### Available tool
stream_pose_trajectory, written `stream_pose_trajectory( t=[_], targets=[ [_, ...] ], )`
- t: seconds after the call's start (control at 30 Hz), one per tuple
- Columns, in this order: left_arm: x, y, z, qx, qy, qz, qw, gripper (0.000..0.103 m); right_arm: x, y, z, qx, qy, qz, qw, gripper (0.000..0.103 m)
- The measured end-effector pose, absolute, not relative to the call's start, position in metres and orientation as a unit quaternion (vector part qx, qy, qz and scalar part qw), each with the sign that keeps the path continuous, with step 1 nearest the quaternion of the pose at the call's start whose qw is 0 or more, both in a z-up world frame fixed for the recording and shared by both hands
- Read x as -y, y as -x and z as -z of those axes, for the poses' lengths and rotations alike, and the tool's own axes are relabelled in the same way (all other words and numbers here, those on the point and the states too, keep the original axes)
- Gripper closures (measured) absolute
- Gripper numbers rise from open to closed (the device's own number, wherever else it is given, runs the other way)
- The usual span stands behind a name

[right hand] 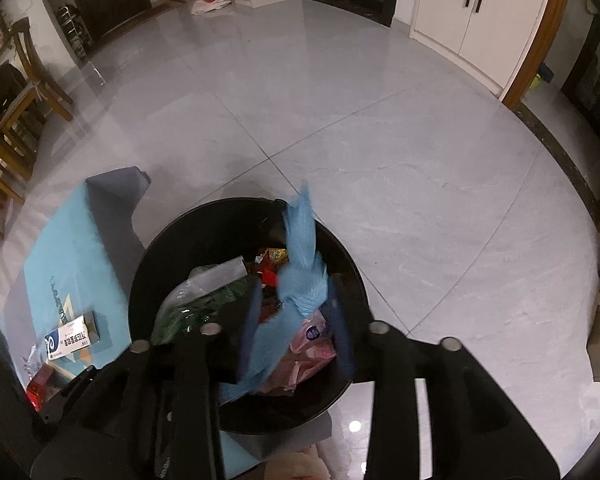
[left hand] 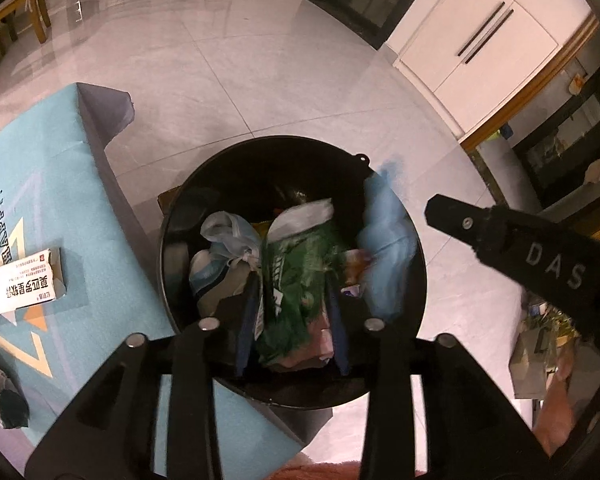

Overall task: Collect trash
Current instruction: 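Open both tools to drop the chips bag and blue cloth into the bin, then grasp the clear plastic bag with the left tool while the right tool grasps the red cigarette box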

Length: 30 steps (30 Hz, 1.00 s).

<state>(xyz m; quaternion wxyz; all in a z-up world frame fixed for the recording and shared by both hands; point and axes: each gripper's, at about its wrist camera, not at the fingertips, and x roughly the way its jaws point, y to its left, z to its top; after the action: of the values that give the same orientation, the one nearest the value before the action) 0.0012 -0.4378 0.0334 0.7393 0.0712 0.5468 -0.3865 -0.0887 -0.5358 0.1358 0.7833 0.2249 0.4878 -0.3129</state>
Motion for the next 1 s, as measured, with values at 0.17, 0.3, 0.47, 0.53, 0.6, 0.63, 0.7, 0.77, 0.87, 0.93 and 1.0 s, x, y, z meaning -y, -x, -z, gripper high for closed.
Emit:
stream_pose_trajectory(
  t=[0.17, 0.3, 0.47, 0.53, 0.6, 0.63, 0.7, 0.77, 0.87, 0.93, 1.0],
  targets=[
    [0.422, -0.007, -0.048, -0.536, -0.059, 0.378, 0.752, 0.035, 0.532, 0.089, -0.142, -0.475, -0.231, 0.315, 0.788, 0.045],
    [0.399, -0.015, -0.071, -0.521, -0.042, 0.37, 0.768, 0.01, 0.525, 0.087, -0.154, -0.453, -0.243, 0.311, 0.799, 0.034],
    [0.343, -0.034, -0.116, -0.48, -0.035, 0.328, 0.813, 0.003, 0.501, 0.067, -0.164, -0.449, -0.224, 0.29, 0.815, 0.026],
    [0.305, -0.046, -0.137, -0.459, -0.025, 0.305, 0.834, 0.003, 0.487, 0.057, -0.167, -0.446, -0.217, 0.278, 0.823, 0.022],
    [0.266, -0.058, -0.155, -0.448, -0.006, 0.283, 0.848, 0.003, 0.475, 0.05, -0.173, -0.44, -0.209, 0.267, 0.831, 0.018],
    [0.248, -0.063, -0.162, -0.446, 0.006, 0.269, 0.854, 0.003, 0.466, 0.046, -0.176, -0.437, -0.205, 0.26, 0.837, 0.017],
    [0.203, -0.074, -0.173, -0.444, 0.036, 0.236, 0.864, 0.003, 0.449, 0.037, -0.179, -0.433, -0.2, 0.245, 0.844, 0.016],
    [0.162, -0.082, -0.18, -0.443, 0.061, 0.204, 0.871, 0.003, 0.432, 0.027, -0.182, -0.433, -0.197, 0.227, 0.85, 0.016],
    [0.1, -0.087, -0.181, -0.446, 0.093, 0.16, 0.876, 0.003, 0.402, 0.012, -0.184, -0.434, -0.188, 0.189, 0.86, 0.016],
    [0.06, -0.087, -0.17, -0.458, 0.11, 0.131, 0.872, 0.003, 0.381, 0.003, -0.184, -0.438, -0.179, 0.163, 0.866, 0.016],
    [0.023, -0.09, -0.154, -0.472, 0.137, 0.101, 0.865, 0.003, 0.36, -0.006, -0.184, -0.444, -0.162, 0.143, 0.87, 0.016]
  ],
)
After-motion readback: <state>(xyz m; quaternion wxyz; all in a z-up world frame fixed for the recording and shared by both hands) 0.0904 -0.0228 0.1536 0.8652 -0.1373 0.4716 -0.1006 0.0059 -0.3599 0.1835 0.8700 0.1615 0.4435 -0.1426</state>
